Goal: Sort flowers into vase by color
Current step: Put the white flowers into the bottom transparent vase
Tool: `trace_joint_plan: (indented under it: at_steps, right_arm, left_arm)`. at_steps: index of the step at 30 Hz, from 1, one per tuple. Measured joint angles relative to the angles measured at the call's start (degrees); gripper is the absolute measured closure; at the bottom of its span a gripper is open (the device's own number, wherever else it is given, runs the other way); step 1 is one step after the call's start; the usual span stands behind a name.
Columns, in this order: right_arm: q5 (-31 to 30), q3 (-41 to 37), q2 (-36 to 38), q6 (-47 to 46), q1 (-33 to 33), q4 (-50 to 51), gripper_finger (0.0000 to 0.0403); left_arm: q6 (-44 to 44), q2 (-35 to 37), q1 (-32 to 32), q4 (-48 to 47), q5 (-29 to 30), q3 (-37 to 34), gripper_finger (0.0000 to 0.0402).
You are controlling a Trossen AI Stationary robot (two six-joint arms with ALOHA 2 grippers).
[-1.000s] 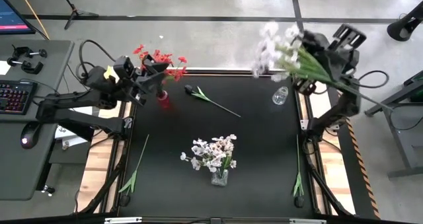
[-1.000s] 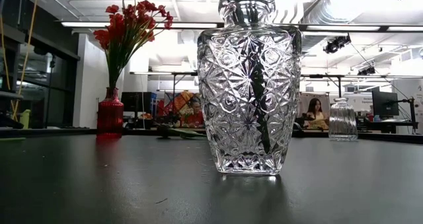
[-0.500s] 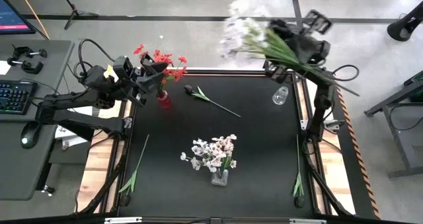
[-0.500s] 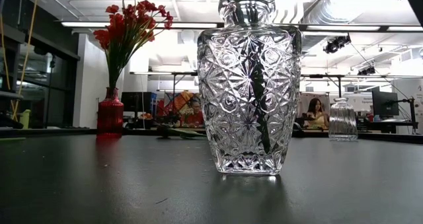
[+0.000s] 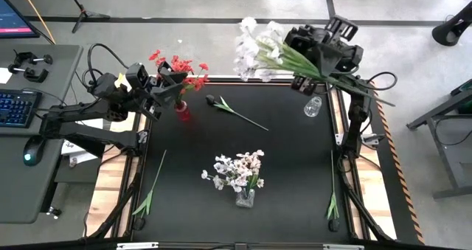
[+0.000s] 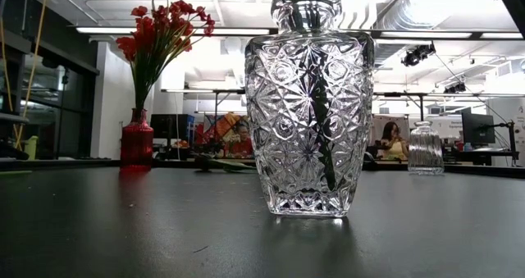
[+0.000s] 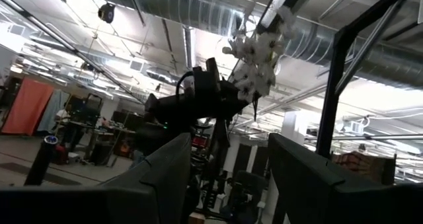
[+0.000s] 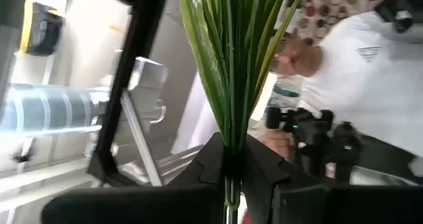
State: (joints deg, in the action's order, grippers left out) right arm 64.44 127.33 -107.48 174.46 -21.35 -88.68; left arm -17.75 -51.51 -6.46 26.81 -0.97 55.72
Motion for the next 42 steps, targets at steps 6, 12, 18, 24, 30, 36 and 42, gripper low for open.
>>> trace_joint_plan:
  at_steps: [6,12,18,24,30,36,42]
  right_arm:
    - [6.37,0.0,0.0,-6.16,1.33,0.34,0.0378]
    - [16.18,0.04,0.0,-17.53,2.47,1.16,0.0375]
    - [21.02,3.94,0.66,-5.57,1.4,-1.03,0.0371]
    - [24.84,5.81,3.88,0.3,0.86,-1.18,0.0382]
    - [22.25,6.85,5.79,4.3,-0.81,-1.2,0.0396]
    - [19.38,6.97,9.35,5.86,-11.66,-1.22,0.0397]
    - [7.48,7.53,9.15,6.25,-23.3,2.35,0.0397]
  left_arm:
    - [-0.03,0.0,0.0,-0.02,-0.03,0.0,0.0213]
    - [-0.03,0.0,0.0,-0.02,-0.01,0.0,0.0213]
    - [-0.05,0.0,0.0,-0.04,-0.01,0.0,0.0213]
    - [-0.07,-0.02,0.0,-0.04,0.02,0.0,0.0213]
    - [-0.09,-0.02,0.11,0.0,0.04,0.0,0.0213]
    - [-0.09,0.0,0.13,0.07,0.06,0.0,0.0213]
    - [1.01,0.06,0.13,0.05,0.13,0.0,0.0213]
